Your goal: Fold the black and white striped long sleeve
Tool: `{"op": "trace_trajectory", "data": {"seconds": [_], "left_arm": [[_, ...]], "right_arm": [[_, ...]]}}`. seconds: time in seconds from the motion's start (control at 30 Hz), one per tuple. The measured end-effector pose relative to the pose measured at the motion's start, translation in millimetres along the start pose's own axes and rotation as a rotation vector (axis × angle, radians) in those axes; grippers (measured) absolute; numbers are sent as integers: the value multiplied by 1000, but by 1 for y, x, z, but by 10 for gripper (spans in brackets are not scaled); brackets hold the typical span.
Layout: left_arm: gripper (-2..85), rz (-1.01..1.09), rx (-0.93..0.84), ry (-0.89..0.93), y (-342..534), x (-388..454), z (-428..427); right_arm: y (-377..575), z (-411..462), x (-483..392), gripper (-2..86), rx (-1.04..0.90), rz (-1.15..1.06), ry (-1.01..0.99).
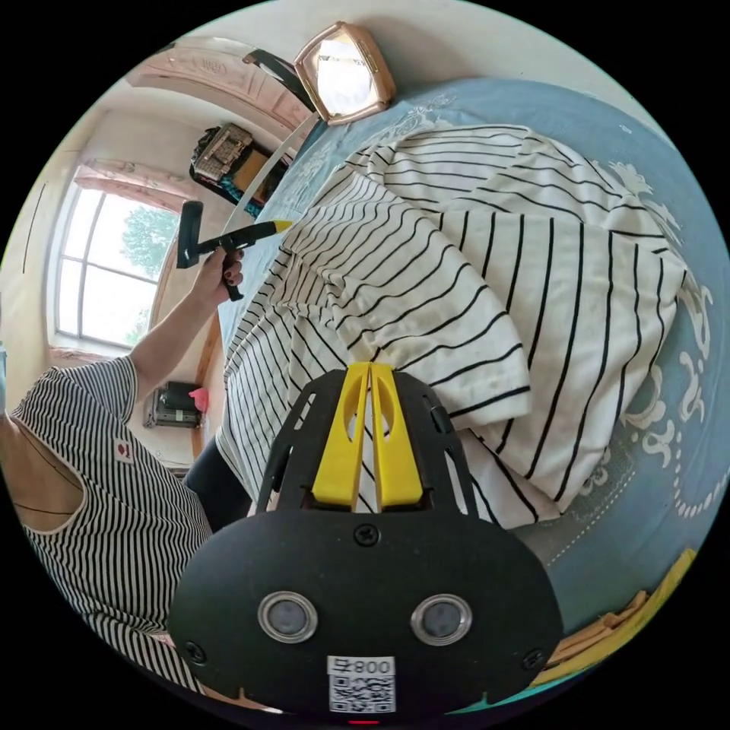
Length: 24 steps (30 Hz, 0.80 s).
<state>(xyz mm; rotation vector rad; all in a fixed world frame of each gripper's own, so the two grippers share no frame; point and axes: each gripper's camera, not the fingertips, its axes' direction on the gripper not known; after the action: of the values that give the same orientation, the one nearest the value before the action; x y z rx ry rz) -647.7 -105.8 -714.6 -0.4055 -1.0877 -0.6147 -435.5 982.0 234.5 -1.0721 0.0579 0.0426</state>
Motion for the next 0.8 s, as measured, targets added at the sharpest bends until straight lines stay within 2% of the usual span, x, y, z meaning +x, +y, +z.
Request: {"op": "trace_trajectory", "data": {"seconds": [0.07, 0.13, 0.27, 0.53, 0.67, 0.8], "left_arm": [[83, 25, -6, 70, 15, 4, -2], [84, 33, -45, 64, 26, 5, 2], [42, 38, -42, 54, 48, 9, -2], [24, 310, 48, -334, 89, 72, -19], [22, 350, 42, -406, 107, 86, -11], [21, 329, 61, -387, 118, 86, -7]], "right_arm": [[-14, -14, -19, 4, 51, -39, -12], [-31, -22, -36, 7, 82, -81, -14], [-99, -24, -70, 21, 117, -177, -6], [-279, 20, -139, 56, 112, -341, 75], [-353, 62, -160, 61, 3, -341, 166], [-382, 88, -171, 57, -66, -334, 255]]}}
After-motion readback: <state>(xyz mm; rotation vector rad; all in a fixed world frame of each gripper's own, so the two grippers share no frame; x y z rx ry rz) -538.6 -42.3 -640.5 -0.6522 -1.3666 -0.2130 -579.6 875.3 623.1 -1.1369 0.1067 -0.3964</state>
